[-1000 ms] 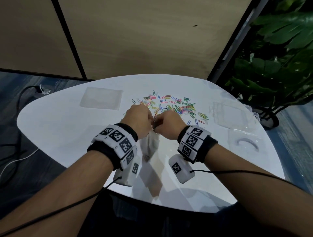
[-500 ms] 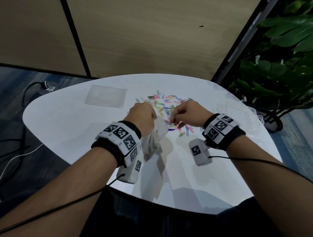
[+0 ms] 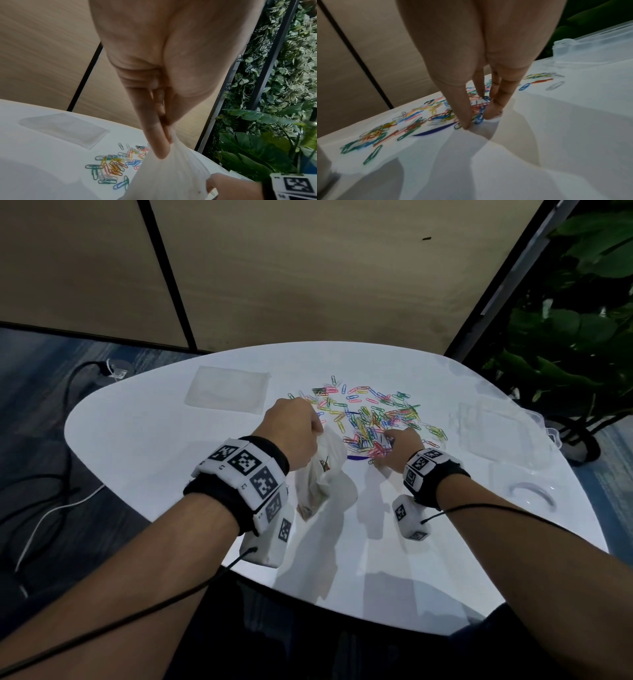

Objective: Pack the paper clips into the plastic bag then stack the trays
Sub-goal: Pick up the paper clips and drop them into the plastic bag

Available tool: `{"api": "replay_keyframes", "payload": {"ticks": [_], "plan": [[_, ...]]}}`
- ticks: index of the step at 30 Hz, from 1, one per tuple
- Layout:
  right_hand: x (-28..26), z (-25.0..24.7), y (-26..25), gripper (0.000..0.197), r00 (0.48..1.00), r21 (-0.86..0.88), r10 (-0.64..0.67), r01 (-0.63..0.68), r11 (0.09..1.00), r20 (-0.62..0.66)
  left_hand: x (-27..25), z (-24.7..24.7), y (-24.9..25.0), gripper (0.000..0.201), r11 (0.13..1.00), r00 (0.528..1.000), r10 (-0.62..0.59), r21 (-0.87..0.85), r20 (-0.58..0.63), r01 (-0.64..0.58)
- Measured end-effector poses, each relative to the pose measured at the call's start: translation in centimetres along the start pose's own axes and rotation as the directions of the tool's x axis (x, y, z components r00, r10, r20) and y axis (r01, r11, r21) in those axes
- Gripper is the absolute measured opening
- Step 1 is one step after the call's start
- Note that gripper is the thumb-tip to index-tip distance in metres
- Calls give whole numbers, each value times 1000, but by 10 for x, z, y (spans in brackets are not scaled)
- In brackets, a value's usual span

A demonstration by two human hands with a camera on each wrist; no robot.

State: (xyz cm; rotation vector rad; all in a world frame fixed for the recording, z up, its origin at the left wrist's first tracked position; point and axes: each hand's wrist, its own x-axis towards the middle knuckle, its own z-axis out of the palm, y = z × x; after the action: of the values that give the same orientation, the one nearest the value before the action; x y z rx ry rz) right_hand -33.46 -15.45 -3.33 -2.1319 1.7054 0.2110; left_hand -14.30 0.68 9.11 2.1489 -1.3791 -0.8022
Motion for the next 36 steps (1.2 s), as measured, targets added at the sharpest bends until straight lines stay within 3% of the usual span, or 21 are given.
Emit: {"api": "replay_keyframes", "payload": {"ticks": [3,6,12,15,17,19,21,23,25,27,28,30,32,33,34,36], "plan": [[5,7,-11,62,995,51,-56,60,997,-82,1,-1,-2,26,1000,1000,1,-8,4,-1],[6,11,-15,68,986,52,-112,119,991,-126,2,-1,-4,23,1000,1000,1,-10,3,-1],[1,10,-20,40,936,-162,-331,311,937,-119,1,0,-2,23,1000,1000,7,3,8,-7],[-1,0,-22,23,962,-148,-268,259,955,-46,1,-1,-1,23,1000,1000,14,20,13,-14],[-1,-4,-21,20,972,-108,-225,217,970,-65,0,-2,-1,23,1000,1000,11,23,16,-12],[-2,-6,-15,20,974,23,-161,167,986,-162,1,-2,0,23,1000,1000,5,15,23,-6],[-2,-10,-8,15,982,242,-62,105,965,-177,1,-2,0,22,1000,1000,-5,0,29,5],[-4,-18,-5,7,998,551,17,23,834,-68,2,-2,2,21,1000,999,-12,-6,30,12],[-8,-30,-9,6,999,847,3,-46,529,52,3,-1,3,22,1000,999,-18,-3,31,19],[-19,-45,-19,15,985,969,-133,-81,234,114,3,0,3,22,1000,999,-26,0,27,26],[-29,-55,-26,18,966,984,-220,-108,141,138,4,0,3,22,1000,999,-31,2,22,31],[-47,-72,-38,18,913,986,-374,-157,56,166,5,1,2,22,999,999,-44,0,10,44],[-64,-79,-47,16,860,980,-470,-159,121,198,6,1,1,22,999,998,-54,-4,6,54],[-71,-79,-51,14,844,970,-491,-129,206,216,6,1,1,22,998,998,-56,-7,3,56],[-77,-77,-55,12,829,946,-508,-74,315,234,6,2,1,22,998,998,-57,-12,0,57],[-83,-69,-60,12,828,800,-518,156,580,213,5,4,2,22,998,999,-53,-20,-3,53]]}}
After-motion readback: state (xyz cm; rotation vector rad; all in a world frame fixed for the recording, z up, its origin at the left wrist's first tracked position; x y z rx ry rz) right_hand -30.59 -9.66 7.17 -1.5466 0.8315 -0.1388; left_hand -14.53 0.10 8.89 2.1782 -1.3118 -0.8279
